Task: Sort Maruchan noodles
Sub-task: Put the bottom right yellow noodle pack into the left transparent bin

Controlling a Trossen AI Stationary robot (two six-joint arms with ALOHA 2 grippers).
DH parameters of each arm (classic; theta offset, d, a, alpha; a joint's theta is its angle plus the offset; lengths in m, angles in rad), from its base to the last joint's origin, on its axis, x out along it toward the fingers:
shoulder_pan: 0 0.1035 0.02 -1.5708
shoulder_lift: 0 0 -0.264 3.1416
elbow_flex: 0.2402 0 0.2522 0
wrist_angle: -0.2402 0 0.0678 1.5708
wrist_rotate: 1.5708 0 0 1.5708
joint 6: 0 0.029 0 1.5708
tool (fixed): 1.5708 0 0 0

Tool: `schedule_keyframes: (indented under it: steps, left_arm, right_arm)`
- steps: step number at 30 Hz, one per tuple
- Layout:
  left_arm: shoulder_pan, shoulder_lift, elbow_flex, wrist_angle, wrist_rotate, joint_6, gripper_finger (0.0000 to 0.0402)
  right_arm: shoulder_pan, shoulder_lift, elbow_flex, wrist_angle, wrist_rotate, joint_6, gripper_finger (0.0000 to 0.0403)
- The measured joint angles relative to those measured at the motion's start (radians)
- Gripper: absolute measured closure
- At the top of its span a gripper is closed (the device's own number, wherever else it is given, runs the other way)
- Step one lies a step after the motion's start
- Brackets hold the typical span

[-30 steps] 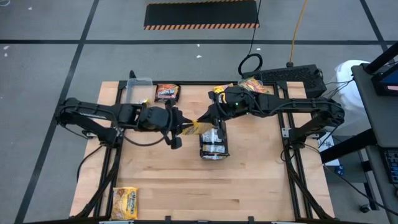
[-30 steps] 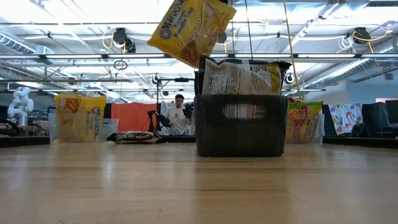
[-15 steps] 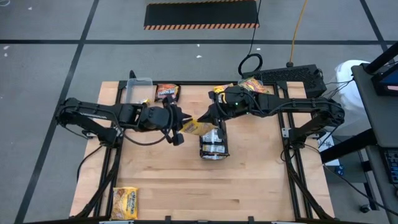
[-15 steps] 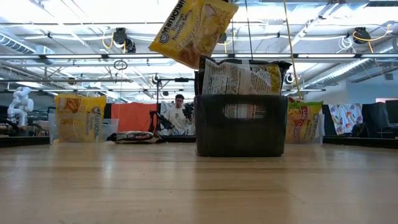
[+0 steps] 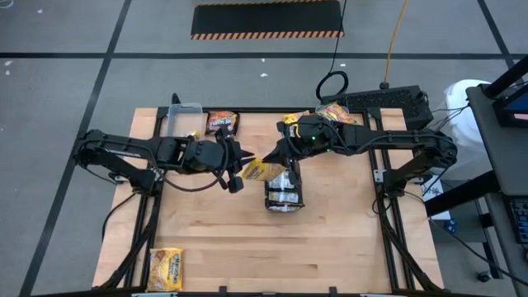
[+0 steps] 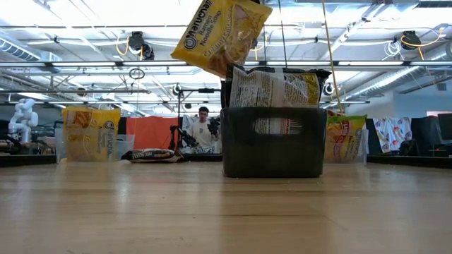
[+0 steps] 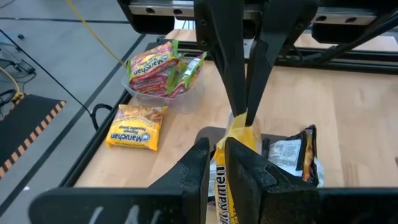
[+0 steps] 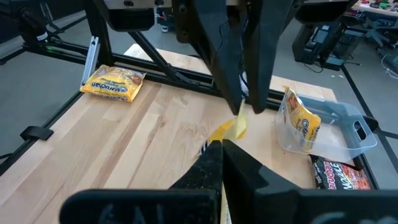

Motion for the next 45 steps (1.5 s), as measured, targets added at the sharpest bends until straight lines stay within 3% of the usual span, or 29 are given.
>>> schedule_keyframes:
  steps: [8, 15, 30, 45]
  left_arm:
    - [0.000, 0.000, 0.000, 0.006, 0.003, -0.008, 0.0343]
    - [0.000, 0.000, 0.000, 0.004, 0.088, -0.011, 0.0343]
    - [0.036, 0.030, 0.000, 0.003, 0.093, -0.068, 0.0343]
    - [0.047, 0.097, 0.000, 0.040, 0.134, 0.014, 0.0344]
  right_arm:
    - [0.000, 0.000, 0.000, 0.001, 0.000, -0.007, 0.0403]
    - [0.000, 0.000, 0.000, 0.002, 0.000, -0.008, 0.0403]
    - [0.000, 0.000, 0.000, 0.002, 0.000, -0.008, 0.0403]
    - [0.000, 0.002, -0.003, -0.027, -0.001, -0.023, 0.0403]
